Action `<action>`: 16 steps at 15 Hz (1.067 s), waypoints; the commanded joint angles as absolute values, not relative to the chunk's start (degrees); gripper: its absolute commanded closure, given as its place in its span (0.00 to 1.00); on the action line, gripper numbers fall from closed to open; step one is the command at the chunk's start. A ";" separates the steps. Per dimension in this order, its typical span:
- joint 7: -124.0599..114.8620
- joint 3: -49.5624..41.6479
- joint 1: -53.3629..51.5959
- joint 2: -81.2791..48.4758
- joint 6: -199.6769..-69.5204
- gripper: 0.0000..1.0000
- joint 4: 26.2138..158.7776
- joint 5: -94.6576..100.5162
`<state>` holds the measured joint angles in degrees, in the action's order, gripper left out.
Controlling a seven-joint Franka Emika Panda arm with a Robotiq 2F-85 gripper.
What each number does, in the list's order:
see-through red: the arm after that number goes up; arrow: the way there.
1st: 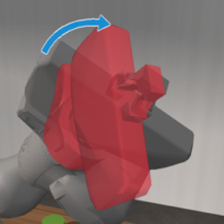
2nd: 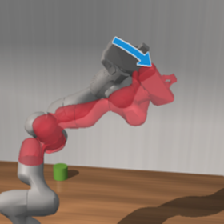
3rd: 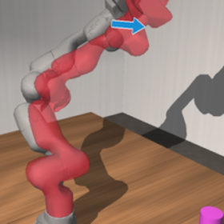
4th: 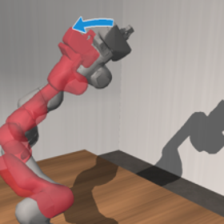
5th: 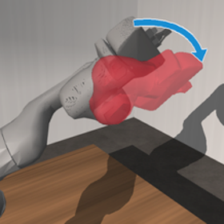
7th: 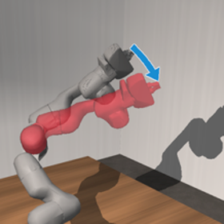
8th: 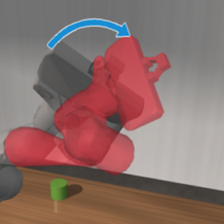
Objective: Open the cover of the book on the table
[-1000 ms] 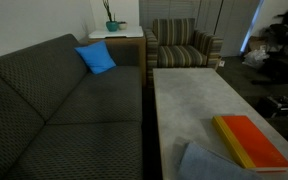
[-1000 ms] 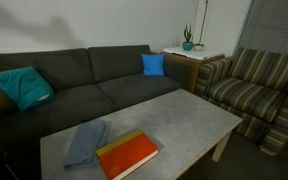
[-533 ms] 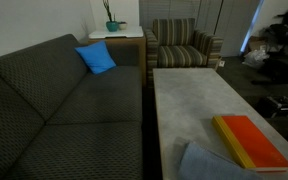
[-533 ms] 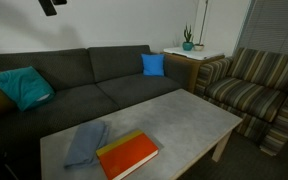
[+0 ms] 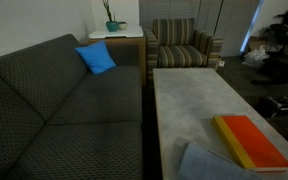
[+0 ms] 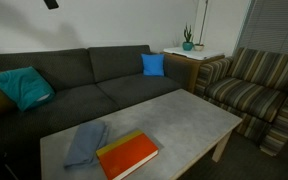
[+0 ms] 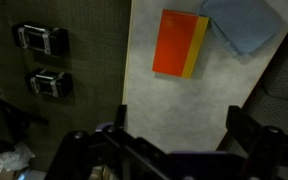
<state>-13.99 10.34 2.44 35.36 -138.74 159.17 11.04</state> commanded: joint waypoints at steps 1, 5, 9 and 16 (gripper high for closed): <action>-14.43 11.47 6.42 31.19 -150.06 0.00 159.11 17.91; -17.79 14.57 16.74 24.42 -166.36 0.00 159.40 29.85; -24.07 20.63 30.28 15.57 -176.08 0.00 155.41 45.62; -23.31 18.33 25.88 20.22 -173.50 0.00 157.84 41.95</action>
